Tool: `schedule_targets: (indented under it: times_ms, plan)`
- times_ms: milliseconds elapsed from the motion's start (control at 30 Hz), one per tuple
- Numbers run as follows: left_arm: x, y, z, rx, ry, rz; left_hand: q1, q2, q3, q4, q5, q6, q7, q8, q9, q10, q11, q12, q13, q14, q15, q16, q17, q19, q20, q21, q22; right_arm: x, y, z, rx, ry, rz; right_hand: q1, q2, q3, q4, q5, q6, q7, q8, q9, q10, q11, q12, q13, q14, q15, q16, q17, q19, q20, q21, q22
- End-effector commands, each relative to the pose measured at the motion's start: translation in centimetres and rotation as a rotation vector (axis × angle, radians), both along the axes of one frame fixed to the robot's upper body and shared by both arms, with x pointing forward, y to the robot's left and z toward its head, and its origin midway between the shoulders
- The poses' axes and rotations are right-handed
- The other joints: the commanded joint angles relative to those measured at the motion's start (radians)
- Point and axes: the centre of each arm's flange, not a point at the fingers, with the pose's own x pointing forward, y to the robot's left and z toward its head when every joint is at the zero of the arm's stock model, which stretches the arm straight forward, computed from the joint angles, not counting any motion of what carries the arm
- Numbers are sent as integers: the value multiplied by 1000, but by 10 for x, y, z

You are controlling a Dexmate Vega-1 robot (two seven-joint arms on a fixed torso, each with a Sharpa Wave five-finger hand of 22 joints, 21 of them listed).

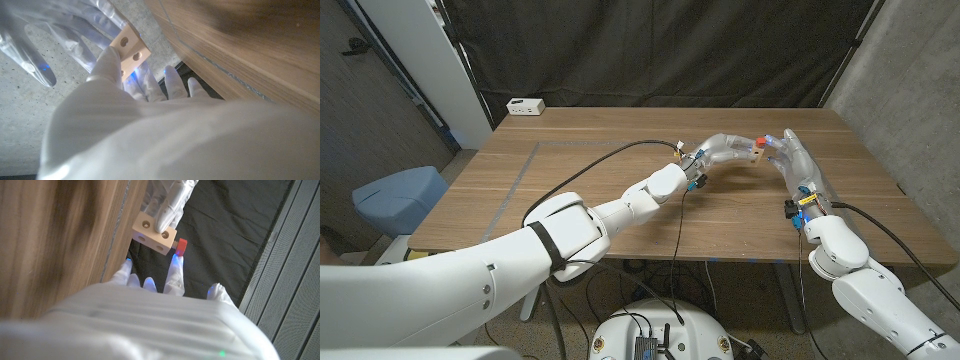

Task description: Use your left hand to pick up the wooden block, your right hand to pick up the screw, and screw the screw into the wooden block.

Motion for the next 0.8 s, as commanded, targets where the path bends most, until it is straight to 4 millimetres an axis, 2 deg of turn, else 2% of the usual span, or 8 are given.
schedule_targets:
  times_ms: [33,800]
  plan:
    - [1,1,-1,2,8,4,4,24,27,23,3,100,28,11,3,13,-3,10,92,10,-56,-1,5,6,-3,1,3,-3,0,-3,1,7,-3,-1,4,6,0,10,16,1,6,3,12,0,7,2,10,-2,7,0,8,1,7,2]
    - [6,-1,0,15,34,20,5,27,29,23,4,100,28,11,3,13,-3,11,92,12,-57,-1,5,7,-4,2,3,-5,2,-4,-25,18,12,2,6,14,-5,11,94,17,19,4,42,-18,9,2,21,-10,6,-2,23,1,7,2]
